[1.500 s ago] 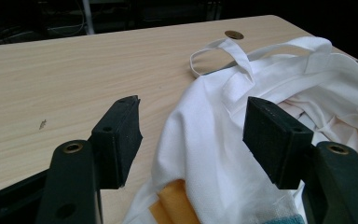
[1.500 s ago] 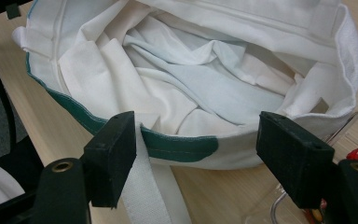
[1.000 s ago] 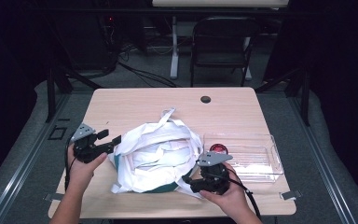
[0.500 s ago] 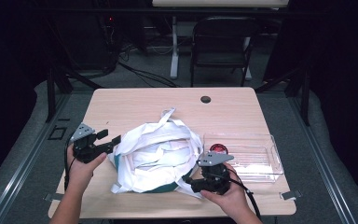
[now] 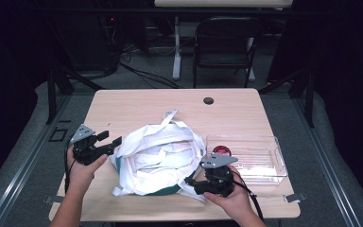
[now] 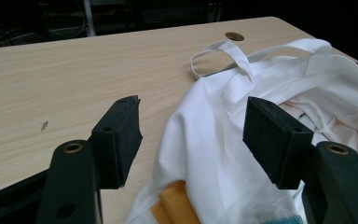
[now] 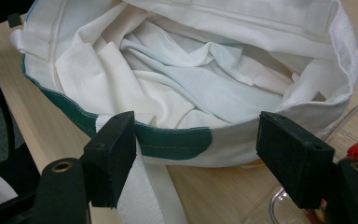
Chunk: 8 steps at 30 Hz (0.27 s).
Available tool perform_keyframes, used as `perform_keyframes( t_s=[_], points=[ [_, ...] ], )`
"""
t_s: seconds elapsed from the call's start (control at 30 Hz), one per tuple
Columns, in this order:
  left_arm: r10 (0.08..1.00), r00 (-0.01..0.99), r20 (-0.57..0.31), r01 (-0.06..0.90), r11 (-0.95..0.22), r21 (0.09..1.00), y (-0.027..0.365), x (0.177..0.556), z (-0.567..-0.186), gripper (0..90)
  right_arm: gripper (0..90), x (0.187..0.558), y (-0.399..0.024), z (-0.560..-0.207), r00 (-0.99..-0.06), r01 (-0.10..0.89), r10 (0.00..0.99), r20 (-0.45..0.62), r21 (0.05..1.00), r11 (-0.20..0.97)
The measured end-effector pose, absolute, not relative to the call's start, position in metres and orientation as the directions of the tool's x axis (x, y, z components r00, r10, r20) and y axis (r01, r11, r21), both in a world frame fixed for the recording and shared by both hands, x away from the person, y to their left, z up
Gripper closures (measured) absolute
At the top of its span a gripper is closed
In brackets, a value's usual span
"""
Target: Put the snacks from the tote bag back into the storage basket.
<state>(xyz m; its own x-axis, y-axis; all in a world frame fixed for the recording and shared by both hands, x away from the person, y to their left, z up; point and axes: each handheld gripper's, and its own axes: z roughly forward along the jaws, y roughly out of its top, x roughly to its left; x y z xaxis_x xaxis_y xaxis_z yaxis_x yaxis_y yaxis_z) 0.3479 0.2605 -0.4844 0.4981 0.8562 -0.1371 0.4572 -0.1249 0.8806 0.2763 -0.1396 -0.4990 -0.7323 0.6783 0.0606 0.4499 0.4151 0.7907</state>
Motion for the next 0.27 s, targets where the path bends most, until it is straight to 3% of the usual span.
perform_keyframes(
  t_s=[0.27],
  points=[
    [0.855,0.501,-0.134,0.458,-0.130,0.879,0.2597,0.3485,-0.4852,36.7,28.3,0.2766,-0.1410,-0.4979,-0.732,0.448,0.678,0.056,0.791,0.418]
  ],
)
